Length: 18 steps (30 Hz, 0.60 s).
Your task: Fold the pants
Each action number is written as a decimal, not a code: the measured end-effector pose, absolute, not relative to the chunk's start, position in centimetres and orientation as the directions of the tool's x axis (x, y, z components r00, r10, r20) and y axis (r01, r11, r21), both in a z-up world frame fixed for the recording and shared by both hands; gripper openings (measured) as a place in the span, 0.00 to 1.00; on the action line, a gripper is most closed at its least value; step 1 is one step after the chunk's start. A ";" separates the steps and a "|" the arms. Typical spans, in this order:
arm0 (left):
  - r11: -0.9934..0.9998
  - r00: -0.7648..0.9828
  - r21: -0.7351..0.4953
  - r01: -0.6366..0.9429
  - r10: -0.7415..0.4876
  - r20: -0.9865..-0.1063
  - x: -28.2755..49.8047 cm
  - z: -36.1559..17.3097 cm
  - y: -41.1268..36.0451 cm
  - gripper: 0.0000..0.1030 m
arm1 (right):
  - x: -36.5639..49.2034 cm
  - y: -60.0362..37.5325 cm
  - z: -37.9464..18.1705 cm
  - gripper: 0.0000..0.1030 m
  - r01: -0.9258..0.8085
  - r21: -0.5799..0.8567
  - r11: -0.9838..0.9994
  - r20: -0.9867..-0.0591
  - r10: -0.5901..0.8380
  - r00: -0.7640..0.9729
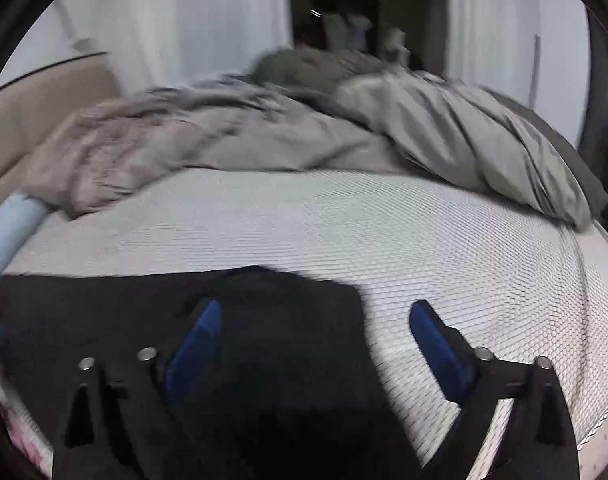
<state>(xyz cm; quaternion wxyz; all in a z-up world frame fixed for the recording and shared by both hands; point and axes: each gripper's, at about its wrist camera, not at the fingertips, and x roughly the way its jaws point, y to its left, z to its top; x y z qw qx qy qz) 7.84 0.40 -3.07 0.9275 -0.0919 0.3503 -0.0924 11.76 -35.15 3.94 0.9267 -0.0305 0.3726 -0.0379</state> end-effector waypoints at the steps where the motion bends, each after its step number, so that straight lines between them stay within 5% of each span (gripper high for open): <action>1: 0.964 0.731 -0.225 0.140 -0.254 -0.633 8.0 -3.0 -1.2 0.99 | 10.6 -33.7 3.8 0.99 0.014 -0.068 0.998 -0.688 -0.057 0.724; 6: 0.935 0.664 -0.180 0.306 -0.345 -0.664 8.6 -3.8 -9.2 0.99 | 8.0 -24.1 -2.0 0.99 -0.238 0.017 0.971 -0.788 0.160 0.594; 11: 0.915 0.591 -0.093 0.393 -0.329 -0.736 8.5 -6.5 -13.3 0.99 | 6.5 -17.1 -6.1 0.98 -0.484 -0.160 0.860 -0.851 0.128 0.509; 14: 0.926 0.597 -0.089 0.366 -0.307 -0.741 8.4 -7.0 -11.5 0.99 | 6.5 -20.4 -6.1 0.97 -0.441 -0.188 0.878 -0.862 0.068 0.503; 18: 0.956 0.617 -0.115 0.270 -0.264 -0.741 8.2 -7.3 -6.8 0.99 | 6.0 -30.8 -4.7 0.97 -0.153 -0.287 0.946 -0.823 -0.161 0.545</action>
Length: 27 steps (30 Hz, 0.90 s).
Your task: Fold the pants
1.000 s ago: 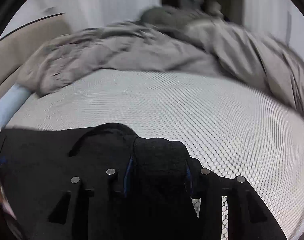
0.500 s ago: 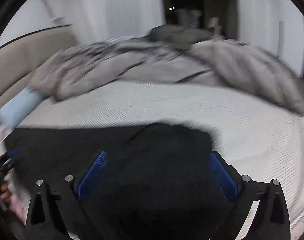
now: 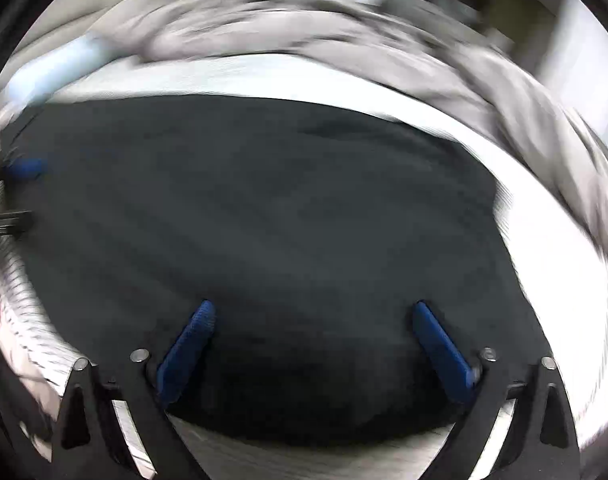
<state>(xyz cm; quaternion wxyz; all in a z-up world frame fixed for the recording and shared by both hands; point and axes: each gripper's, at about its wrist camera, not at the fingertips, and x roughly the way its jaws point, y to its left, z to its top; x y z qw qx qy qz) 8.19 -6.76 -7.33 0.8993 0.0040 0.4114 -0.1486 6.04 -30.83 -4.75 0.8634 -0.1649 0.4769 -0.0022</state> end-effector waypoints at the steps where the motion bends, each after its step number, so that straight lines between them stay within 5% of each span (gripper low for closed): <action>1: 0.959 0.621 -0.128 0.251 -0.261 -0.739 8.2 -7.5 -5.8 0.99 | 6.1 -33.5 -4.5 0.97 -0.031 -0.348 0.937 -0.794 -0.277 0.541; 6: 0.973 0.685 -0.130 0.193 -0.228 -0.692 7.9 -6.2 -3.9 0.99 | 5.5 -34.7 -2.2 0.95 0.038 -0.290 0.956 -0.766 -0.256 0.590; 9: 0.950 0.703 -0.137 0.282 -0.302 -0.644 8.2 -4.4 -6.3 0.99 | 5.6 -29.8 -0.1 0.95 -0.117 -0.177 0.977 -0.746 -0.055 0.664; 14: 0.926 0.573 -0.080 0.369 -0.294 -0.765 11.8 -7.0 -11.1 0.99 | 8.1 -22.4 -3.4 0.95 -0.368 -0.040 0.929 -0.830 0.174 0.529; 18: 0.946 0.556 -0.133 0.296 -0.284 -0.781 12.7 -7.5 -8.1 0.99 | 9.4 -24.3 -5.3 0.94 -0.340 -0.221 0.914 -0.848 -0.008 0.531; 21: 0.971 0.580 -0.137 0.194 -0.227 -0.783 12.7 -8.1 -4.0 0.99 | 9.8 -32.8 -4.3 0.90 -0.114 -0.210 0.971 -0.826 -0.113 0.552; 23: 0.975 0.579 -0.159 0.154 -0.219 -0.785 13.0 -8.4 -2.1 0.98 | 9.3 -37.1 -4.3 0.90 0.087 -0.314 0.945 -0.783 -0.310 0.539; 27: 0.987 0.604 -0.103 0.120 -0.155 -0.782 12.9 -7.6 -2.0 0.98 | 9.0 -37.9 -3.2 0.90 0.110 -0.279 0.954 -0.773 -0.292 0.564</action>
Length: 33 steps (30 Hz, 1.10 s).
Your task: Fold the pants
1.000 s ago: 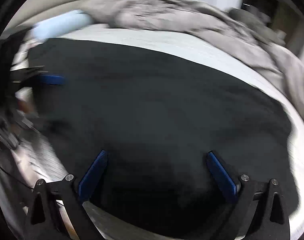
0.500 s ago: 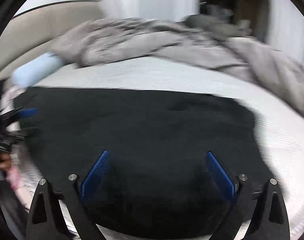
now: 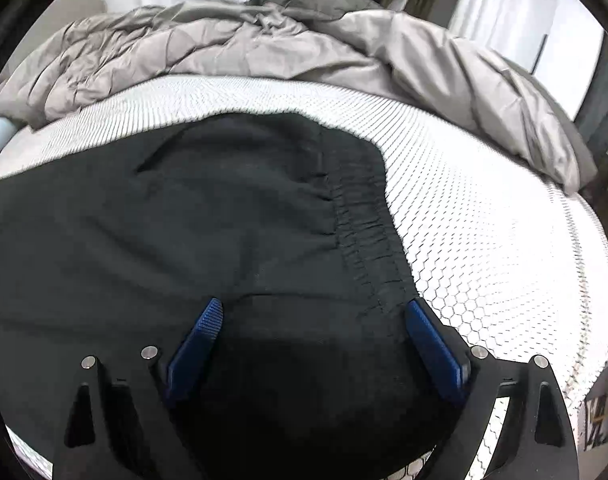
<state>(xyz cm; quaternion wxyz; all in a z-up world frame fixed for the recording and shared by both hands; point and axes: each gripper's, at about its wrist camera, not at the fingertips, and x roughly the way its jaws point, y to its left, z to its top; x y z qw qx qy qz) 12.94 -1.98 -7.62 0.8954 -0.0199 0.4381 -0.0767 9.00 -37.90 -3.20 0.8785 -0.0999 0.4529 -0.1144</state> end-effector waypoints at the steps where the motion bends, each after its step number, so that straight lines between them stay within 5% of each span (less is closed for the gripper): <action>1: 0.989 0.624 -0.093 0.115 -0.145 -0.768 12.5 -7.0 -2.5 0.98 | 8.5 -37.0 -2.4 0.90 0.122 -0.272 0.955 -0.760 -0.291 0.581; 5: 0.973 0.681 -0.031 0.229 -0.183 -0.709 12.8 -3.9 -7.1 0.99 | 7.9 -30.7 0.6 0.92 -0.013 -0.261 0.965 -0.710 -0.183 0.680; 10: 0.941 0.578 0.029 0.337 -0.182 -0.795 17.8 -6.1 -11.7 0.99 | 12.9 -23.9 -2.8 0.92 -0.270 -0.066 0.961 -0.844 0.091 0.529; 14: 0.959 0.510 -0.079 0.271 -0.213 -0.834 19.1 -9.1 -7.5 0.99 | 13.6 -24.4 -5.9 0.92 -0.270 -0.208 0.940 -0.869 -0.051 0.492; 18: 0.988 0.553 -0.060 0.142 -0.130 -0.823 19.2 -9.0 -2.5 0.99 | 11.6 -32.2 -4.8 0.94 0.023 -0.447 0.894 -0.743 -0.386 0.546; 21: 0.990 0.552 -0.076 0.119 -0.129 -0.824 19.2 -9.2 -1.0 0.99 | 11.6 -38.1 -4.1 0.94 0.153 -0.248 0.957 -0.814 -0.292 0.502; 25: 0.990 0.597 -0.044 0.136 -0.118 -0.793 17.7 -6.4 -1.9 0.99 | 10.7 -34.3 -0.8 0.93 0.150 -0.380 0.913 -0.710 -0.392 0.585; 30: 0.968 0.582 -0.057 0.246 -0.194 -0.790 21.5 -4.7 -6.9 0.99 | 12.1 -24.6 1.6 0.94 -0.116 -0.223 0.968 -0.758 -0.097 0.645; 33: 0.972 0.531 0.027 0.234 -0.105 -0.841 24.5 -7.2 -8.7 0.99 | 15.2 -19.7 -2.6 0.94 -0.306 -0.158 0.939 -0.853 0.027 0.521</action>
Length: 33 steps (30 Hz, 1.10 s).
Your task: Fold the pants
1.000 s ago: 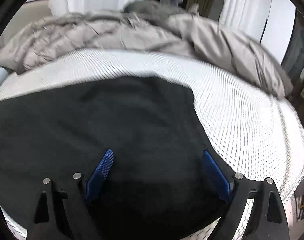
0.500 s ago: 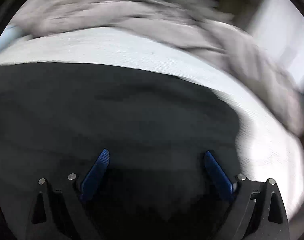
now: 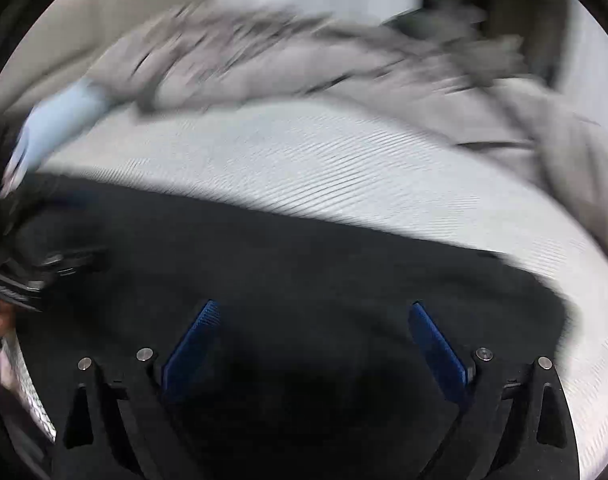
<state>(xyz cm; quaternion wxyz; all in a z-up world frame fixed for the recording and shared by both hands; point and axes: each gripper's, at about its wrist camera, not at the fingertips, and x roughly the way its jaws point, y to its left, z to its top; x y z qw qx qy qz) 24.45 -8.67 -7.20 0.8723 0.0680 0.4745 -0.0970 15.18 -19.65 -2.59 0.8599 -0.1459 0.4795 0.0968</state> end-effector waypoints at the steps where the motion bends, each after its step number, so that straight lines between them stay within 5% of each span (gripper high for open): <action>1: 0.979 0.507 0.007 0.203 -0.099 -0.856 25.3 -8.3 -8.2 0.99 | 15.4 -18.9 -4.3 0.93 -0.330 -0.190 0.925 -0.869 -0.002 0.495; 4: 0.978 0.516 -0.106 0.180 -0.186 -0.836 25.5 -8.8 -5.6 0.99 | 16.3 -20.9 -6.2 0.94 -0.281 -0.294 0.913 -0.854 -0.119 0.507; 9: 0.987 0.535 -0.120 0.103 -0.157 -0.830 26.2 -9.5 -1.6 0.99 | 17.8 -33.0 -4.6 0.95 0.173 -0.440 0.881 -0.737 -0.465 0.491; 11: 0.991 0.536 -0.092 0.100 -0.132 -0.834 26.3 -9.3 -1.8 0.99 | 18.3 -34.4 -4.1 0.95 0.192 -0.359 0.913 -0.778 -0.407 0.478; 18: 0.980 0.596 -0.080 0.185 -0.176 -0.783 25.4 -5.3 -4.7 0.99 | 17.9 -27.9 1.0 0.95 0.119 -0.423 0.898 -0.659 -0.395 0.640; 23: 0.977 0.560 -0.119 0.176 -0.199 -0.804 28.6 -7.6 -6.3 0.99 | 19.9 -20.7 -2.5 0.95 -0.219 -0.131 0.967 -0.825 0.016 0.564; 27: 0.976 0.542 -0.165 0.143 -0.217 -0.812 29.7 -9.2 -4.7 0.99 | 21.2 -20.5 -7.6 0.94 -0.276 -0.232 0.933 -0.880 -0.080 0.469; 28: 0.977 0.546 -0.160 0.139 -0.210 -0.811 29.4 -9.1 -4.5 0.99 | 21.4 -22.5 -7.1 0.95 -0.241 -0.188 0.952 -0.887 -0.060 0.457; 31: 0.978 0.553 -0.172 0.119 -0.209 -0.807 29.2 -9.2 -4.0 0.99 | 21.2 -30.5 -5.3 0.92 0.030 -0.396 0.918 -0.805 -0.363 0.470; 33: 0.982 0.546 -0.150 0.114 -0.188 -0.816 29.5 -9.3 -4.3 0.99 | 20.7 -34.5 -5.0 0.93 0.073 -0.321 0.944 -0.837 -0.319 0.444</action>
